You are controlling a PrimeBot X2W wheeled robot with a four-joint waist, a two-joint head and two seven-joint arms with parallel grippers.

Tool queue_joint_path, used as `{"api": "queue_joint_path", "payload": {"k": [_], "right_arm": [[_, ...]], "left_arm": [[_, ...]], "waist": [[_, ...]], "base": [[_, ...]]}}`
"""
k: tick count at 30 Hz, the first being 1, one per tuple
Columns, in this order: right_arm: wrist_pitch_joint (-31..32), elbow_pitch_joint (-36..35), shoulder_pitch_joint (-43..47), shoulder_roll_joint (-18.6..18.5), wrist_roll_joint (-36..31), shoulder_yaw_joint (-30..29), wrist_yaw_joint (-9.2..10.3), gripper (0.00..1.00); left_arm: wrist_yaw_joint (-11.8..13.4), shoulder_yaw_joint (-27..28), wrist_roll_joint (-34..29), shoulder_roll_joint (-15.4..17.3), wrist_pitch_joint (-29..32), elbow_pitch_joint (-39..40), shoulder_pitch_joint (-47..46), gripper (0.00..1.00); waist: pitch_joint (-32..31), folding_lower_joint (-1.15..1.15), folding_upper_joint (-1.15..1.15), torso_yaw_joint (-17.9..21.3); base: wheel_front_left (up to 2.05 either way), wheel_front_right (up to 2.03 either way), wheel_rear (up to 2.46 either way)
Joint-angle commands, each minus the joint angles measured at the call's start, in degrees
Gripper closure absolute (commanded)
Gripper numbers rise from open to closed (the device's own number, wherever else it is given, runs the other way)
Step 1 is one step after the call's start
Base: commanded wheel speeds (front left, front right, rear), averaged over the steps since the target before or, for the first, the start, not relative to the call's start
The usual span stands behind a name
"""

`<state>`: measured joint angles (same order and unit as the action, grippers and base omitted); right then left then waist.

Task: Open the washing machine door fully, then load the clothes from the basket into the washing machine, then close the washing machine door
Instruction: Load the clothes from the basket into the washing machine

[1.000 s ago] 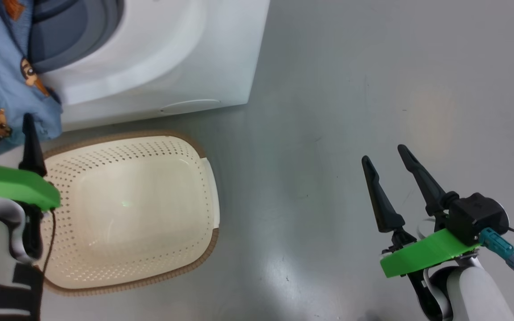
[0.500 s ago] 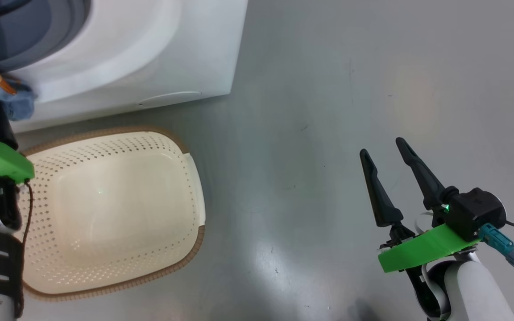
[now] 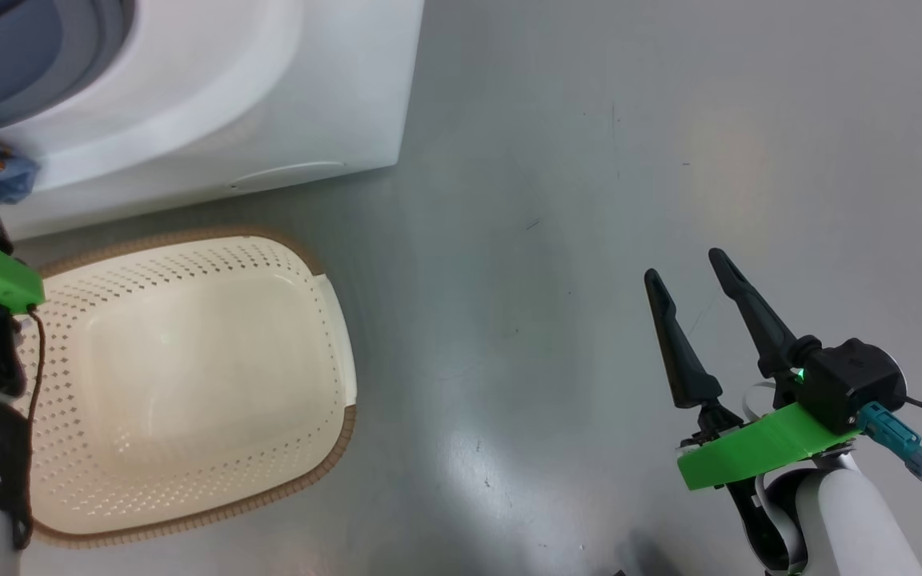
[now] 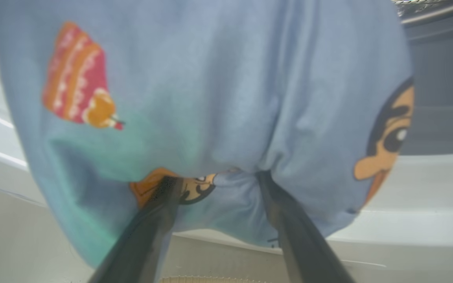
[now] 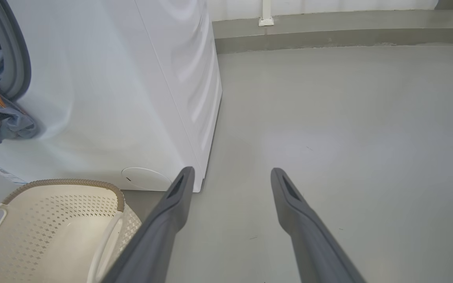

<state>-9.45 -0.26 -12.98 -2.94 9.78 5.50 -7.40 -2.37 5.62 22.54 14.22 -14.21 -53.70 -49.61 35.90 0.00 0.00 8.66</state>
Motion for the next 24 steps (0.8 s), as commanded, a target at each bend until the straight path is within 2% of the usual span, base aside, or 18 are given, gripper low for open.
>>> {"api": "queue_joint_path", "payload": {"k": [1, 2, 3, 6, 12, 24], "right_arm": [[-0.5, -1.1, 0.0, 0.1, 0.5, 1.3, -0.09, 0.00], [-0.5, -1.1, 0.0, 0.1, 0.5, 1.3, -0.09, 0.00], [-0.5, -1.1, 0.0, 0.1, 0.5, 1.3, -0.09, 0.00], [-0.5, -1.1, 0.0, 0.1, 0.5, 1.3, -0.09, 0.00], [-0.6, -0.7, -0.1, 0.1, 0.6, 1.3, -0.09, 0.00], [-1.0, 0.2, 0.1, 0.1, 1.1, 1.9, -0.09, 0.00]], "left_arm": [[-0.3, 1.4, 0.2, 3.1, -0.7, 0.8, -0.9, 0.53], [-0.5, 1.5, 0.3, 3.1, -0.7, 0.8, -1.0, 0.95], [-0.7, 1.6, 0.5, 3.0, -0.7, 0.8, -1.2, 1.00], [-1.6, 2.2, 0.8, 2.9, -0.8, 1.8, -1.5, 1.00], [-1.8, 2.6, -1.0, 2.9, -0.8, 6.2, 0.5, 1.00], [0.4, 2.3, -7.3, 2.7, -0.8, 25.1, 7.3, 1.00]], "waist": [[0.0, 0.00, 0.00, 0.0], [0.0, 0.00, 0.00, 0.0], [0.0, 0.00, 0.00, 0.0], [-0.1, 0.00, 0.00, -0.2], [-0.9, 0.00, 0.00, -0.6], [-2.5, 0.00, 0.00, -1.0]], "base": [[0.00, 0.00, 0.00], [0.00, 0.00, 0.00], [0.00, 0.00, 0.00], [0.00, 0.00, 0.00], [0.00, 0.00, 0.00], [0.00, 0.00, 0.00]]}}
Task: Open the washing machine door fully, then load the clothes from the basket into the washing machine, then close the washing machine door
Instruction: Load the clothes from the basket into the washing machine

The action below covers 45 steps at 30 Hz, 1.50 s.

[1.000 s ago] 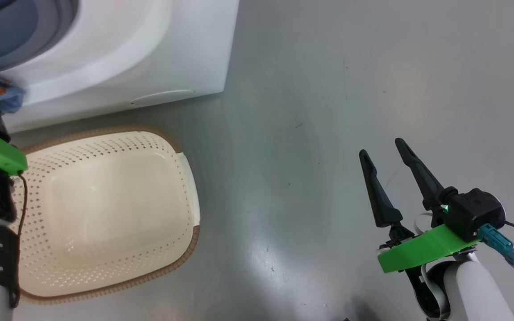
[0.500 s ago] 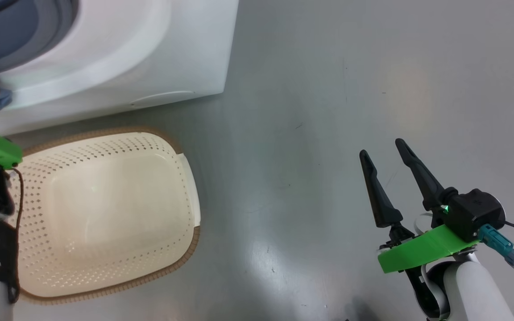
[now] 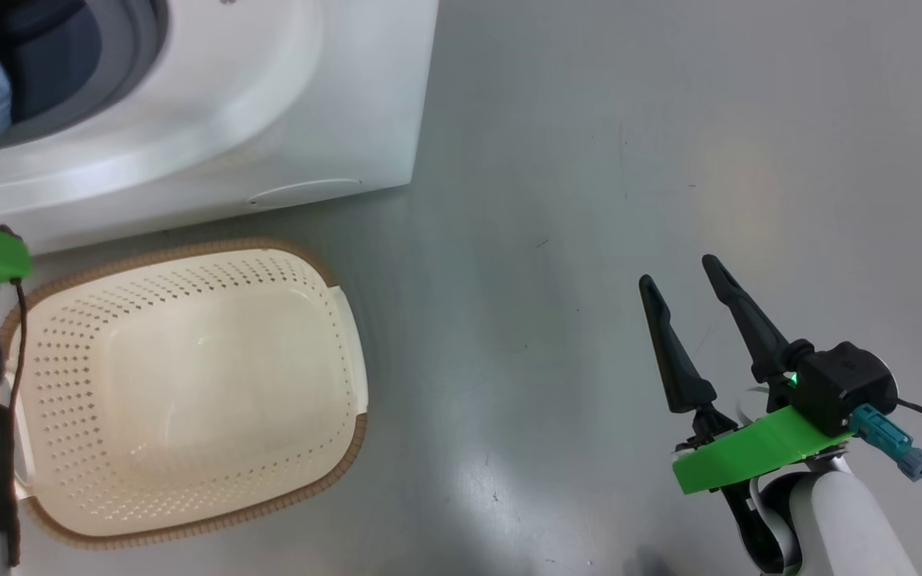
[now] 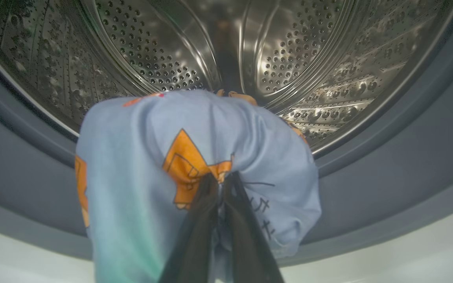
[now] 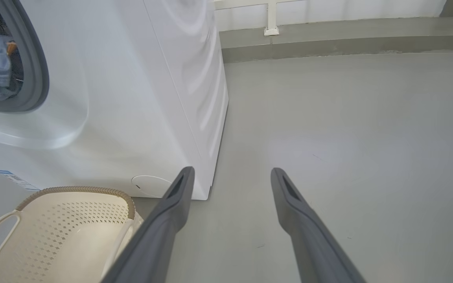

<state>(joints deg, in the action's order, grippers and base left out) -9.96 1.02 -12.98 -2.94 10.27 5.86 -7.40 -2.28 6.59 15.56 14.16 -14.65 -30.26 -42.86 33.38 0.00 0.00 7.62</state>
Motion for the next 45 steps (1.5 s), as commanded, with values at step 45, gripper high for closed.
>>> {"api": "queue_joint_path", "payload": {"k": [45], "right_arm": [[-5.0, 3.9, -6.5, 0.1, 8.1, 7.7, -0.09, 0.00]], "left_arm": [[-4.8, -9.2, -2.6, 21.0, 13.9, -25.2, -50.0, 1.00]], "waist": [[13.9, 0.00, 0.00, 12.8]], "base": [[0.00, 0.00, 0.00]]}}
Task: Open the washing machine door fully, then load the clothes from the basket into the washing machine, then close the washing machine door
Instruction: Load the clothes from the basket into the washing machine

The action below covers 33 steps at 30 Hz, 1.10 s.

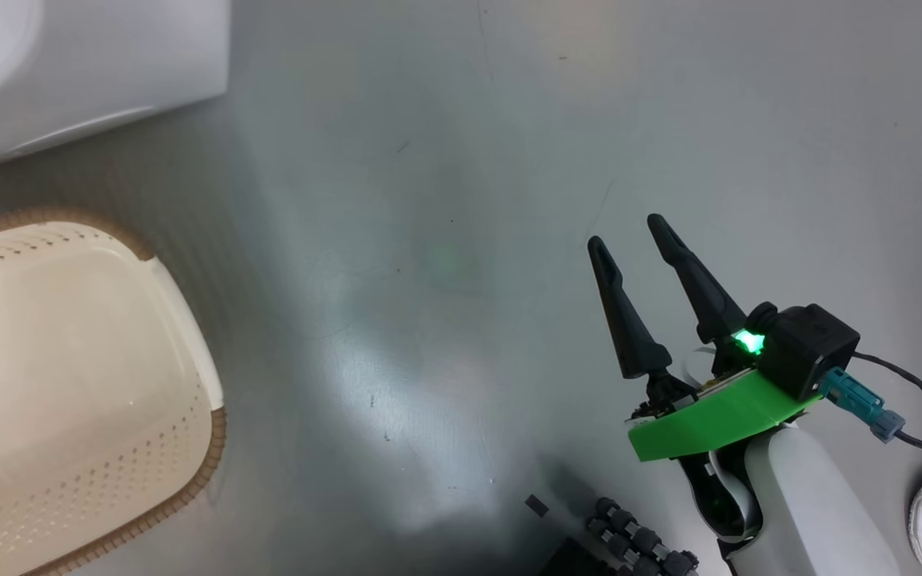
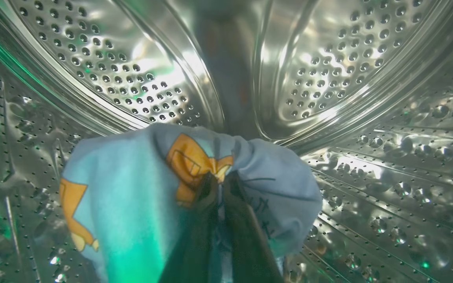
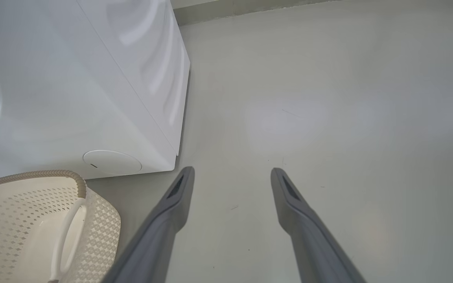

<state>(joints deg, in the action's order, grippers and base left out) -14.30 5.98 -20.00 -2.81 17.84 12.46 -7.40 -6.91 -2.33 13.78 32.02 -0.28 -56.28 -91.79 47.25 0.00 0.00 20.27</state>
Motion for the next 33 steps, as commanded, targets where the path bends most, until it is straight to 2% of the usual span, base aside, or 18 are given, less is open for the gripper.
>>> {"api": "queue_joint_path", "payload": {"k": [1, 2, 4, 13, 20, 26, 33], "right_arm": [[-0.7, -1.1, 0.4, -0.1, 0.6, 1.1, -0.09, 0.00], [-0.7, -1.2, 0.4, -0.1, 0.7, 1.0, -0.09, 0.00], [-0.7, -1.4, 0.3, -0.1, 0.6, 0.9, -0.09, 0.00], [-0.7, -1.5, 0.3, -0.1, -0.1, 0.6, -0.09, 0.00], [-0.7, -1.5, 0.3, -0.1, -1.2, -0.3, -0.09, 0.00], [-0.7, -1.5, 0.6, -0.1, -2.9, -1.6, -0.09, 0.00], [0.2, -1.9, 1.6, -0.1, -5.2, -3.1, -0.09, 0.00]], "left_arm": [[-0.2, -0.5, -0.9, 3.1, -0.8, 0.1, -1.4, 1.00], [-0.2, -0.8, -0.9, 3.1, -1.2, -0.6, -1.7, 1.00], [-0.2, -1.2, -1.1, 3.1, -2.0, -1.9, -2.4, 0.00], [-0.4, -2.9, -0.9, 2.4, -4.7, -6.1, -3.7, 0.00], [-0.5, -2.9, 1.7, 1.0, -8.2, -8.9, -1.2, 0.00], [-0.6, -6.0, 3.9, -0.8, -10.6, -8.7, 4.4, 0.00], [-0.6, -11.2, 9.0, -2.9, -12.7, -3.8, 14.3, 0.00]], "waist": [[0.0, 0.00, 0.00, 0.2], [0.0, 0.00, 0.00, 0.2], [-0.1, 0.00, 0.00, 0.2], [-0.8, 0.00, 0.00, -0.8], [-2.9, 0.00, 0.00, -2.7], [-5.4, 0.00, 0.00, -5.3], [-9.2, 0.00, 0.00, -9.0]], "base": [[0.00, 0.00, 0.00], [0.00, 0.00, 0.00], [0.00, 0.00, 0.00], [0.00, 0.00, 0.00], [0.00, 0.00, 0.00], [0.00, 0.00, 0.00], [0.00, 0.00, 0.00]]}}
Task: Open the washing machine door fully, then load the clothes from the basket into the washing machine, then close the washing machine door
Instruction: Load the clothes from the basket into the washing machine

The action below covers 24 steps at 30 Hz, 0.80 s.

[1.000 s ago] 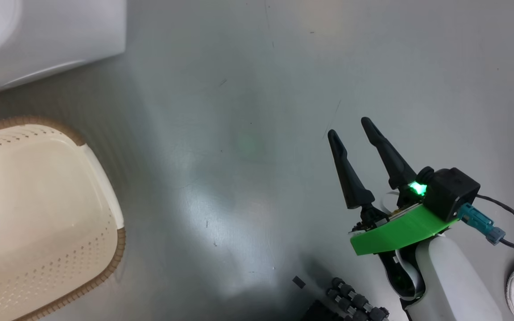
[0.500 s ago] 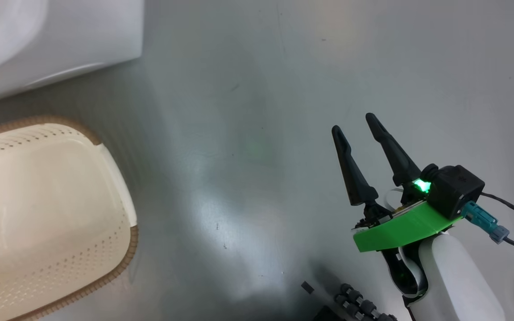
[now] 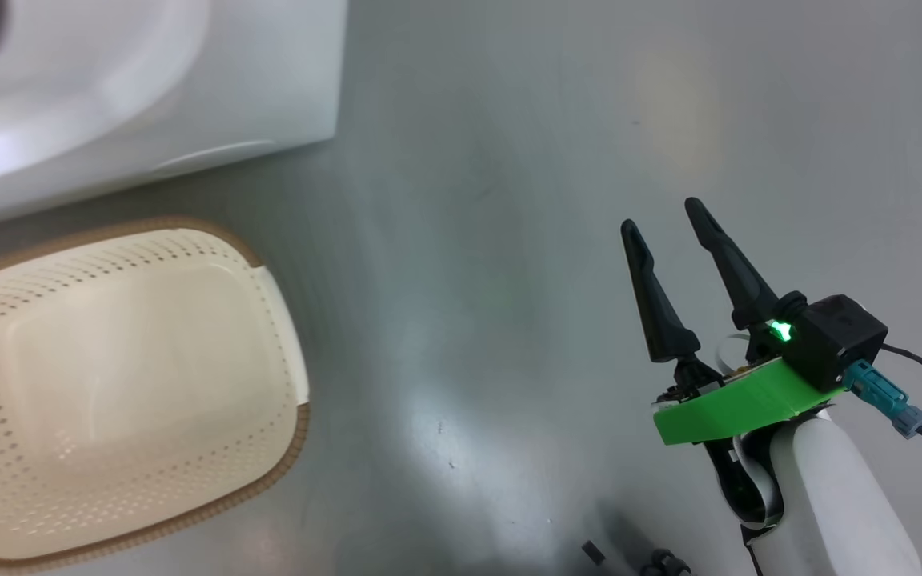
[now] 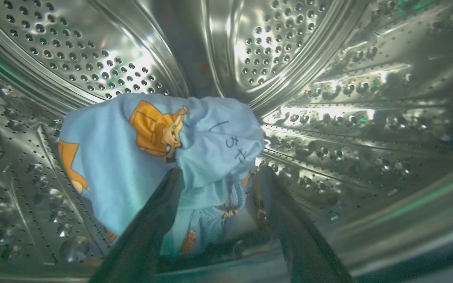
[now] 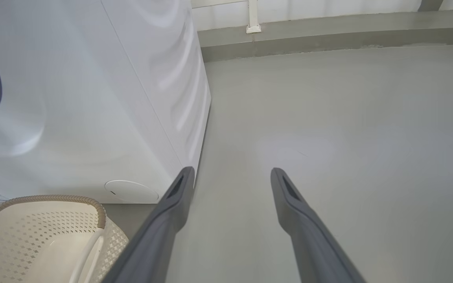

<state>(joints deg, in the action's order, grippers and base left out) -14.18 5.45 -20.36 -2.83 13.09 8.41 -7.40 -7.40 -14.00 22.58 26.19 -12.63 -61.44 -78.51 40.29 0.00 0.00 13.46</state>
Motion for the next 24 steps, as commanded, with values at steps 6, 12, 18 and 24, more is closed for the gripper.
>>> {"api": "queue_joint_path", "payload": {"k": [6, 12, 18, 24], "right_arm": [[2.2, -3.0, 3.2, 0.0, -2.4, -0.7, -0.09, 0.00], [4.2, -4.6, 5.1, 0.0, -3.7, -1.6, -0.09, 0.00], [5.6, -5.6, 6.7, 0.0, -4.4, -2.4, -0.09, 0.00], [6.8, -6.3, 8.8, 0.0, -4.9, -3.1, -0.09, 0.00]], "left_arm": [[-0.1, -1.7, 4.4, 2.3, -1.7, 7.4, 10.6, 0.00], [0.1, -0.7, 6.8, 2.3, -2.2, 15.5, 20.9, 0.00], [2.9, 1.5, 7.7, 1.2, -2.3, 25.1, 31.0, 0.00], [7.2, 3.4, 7.4, -0.3, -2.4, 37.3, 44.6, 0.00]], "waist": [[-5.9, 0.00, 0.00, -5.2], [-9.3, 0.00, 0.00, -8.0], [-12.3, 0.00, 0.00, -9.8], [-16.4, 0.00, 0.00, -11.4]], "base": [[0.00, 0.00, 0.00], [0.00, 0.00, 0.00], [0.00, 0.00, 0.00], [0.00, 0.00, 0.00]]}}
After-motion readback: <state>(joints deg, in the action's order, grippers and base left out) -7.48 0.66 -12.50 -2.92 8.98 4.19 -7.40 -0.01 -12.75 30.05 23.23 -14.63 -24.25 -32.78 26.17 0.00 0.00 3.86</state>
